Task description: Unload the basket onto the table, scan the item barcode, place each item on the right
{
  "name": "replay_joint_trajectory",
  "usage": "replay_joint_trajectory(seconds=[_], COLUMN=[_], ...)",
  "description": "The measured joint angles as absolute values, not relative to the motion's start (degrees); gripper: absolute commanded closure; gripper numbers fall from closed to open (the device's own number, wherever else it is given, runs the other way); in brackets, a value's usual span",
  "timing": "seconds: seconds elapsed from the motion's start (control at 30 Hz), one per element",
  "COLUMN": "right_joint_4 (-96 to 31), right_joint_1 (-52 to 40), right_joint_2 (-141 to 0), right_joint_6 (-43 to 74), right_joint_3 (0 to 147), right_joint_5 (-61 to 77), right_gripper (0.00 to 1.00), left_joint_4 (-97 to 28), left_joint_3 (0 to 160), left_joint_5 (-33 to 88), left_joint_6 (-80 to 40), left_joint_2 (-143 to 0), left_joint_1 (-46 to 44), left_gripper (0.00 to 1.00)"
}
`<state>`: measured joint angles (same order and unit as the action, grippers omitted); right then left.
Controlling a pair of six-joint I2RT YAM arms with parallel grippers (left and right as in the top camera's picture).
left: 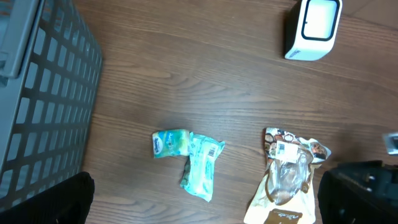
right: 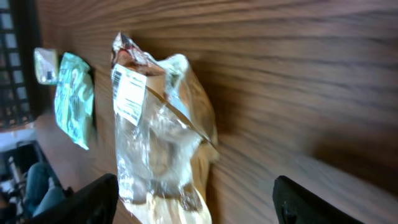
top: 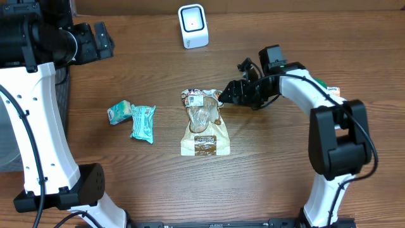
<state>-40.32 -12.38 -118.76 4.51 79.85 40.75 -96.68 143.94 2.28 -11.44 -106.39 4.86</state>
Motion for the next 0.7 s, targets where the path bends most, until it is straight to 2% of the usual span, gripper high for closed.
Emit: replay_joint_trajectory(seconds=[0.1, 0.3, 0.37, 0.47, 0.53, 0.6, 0.63, 0.7], right_joint_4=[-39.8, -40.1, -39.7, -38.1, -36.6, -35.3, -34.7, -33.6], right_joint_1=[-13.5, -17.9, -20.6, -24.1, -25.5, -25.9, -25.9, -25.7], right_joint_2=[-122.4, -124.4, -124.8, -125.4, -126.2, -127.2, -127.6, -128.2], right_joint_6=[5.7, 7.3, 9.5, 14.2, 17.6, 20.8, 22.0, 24.1], right_joint_3=[79.9, 80.2, 80.8, 81.5, 81.6, 81.6, 81.6, 81.6], right_joint_5=[43.4, 47.7, 47.3, 45.7, 45.2, 44.8, 44.9, 44.8], right_gripper=[0.29, 0.31, 0.35, 0.53, 0.75, 0.92, 0.96, 0.96], left_joint_4=[-96.7, -96.7, -96.7, -96.7, -96.7, -96.7, -96.7, -96.7], left_joint_3=[143.9, 143.9, 143.9, 143.9, 143.9, 143.9, 143.9, 143.9], left_joint_5=[2.3, 2.3, 2.3, 2.3, 2.3, 2.3, 2.3, 2.3], left_joint_6=[-11.4, -11.4, -11.4, -11.4, -11.4, -11.4, -11.4, -11.4], left_joint_2=[-106.4, -106.4, -106.4, -106.4, -106.4, -106.4, -106.4, -106.4], left_joint_1=[4.9, 4.9, 4.9, 4.9, 4.9, 4.9, 4.9, 4.9], left_gripper=[0.00, 0.00, 0.00, 0.00, 0.01, 0.00, 0.00, 0.00])
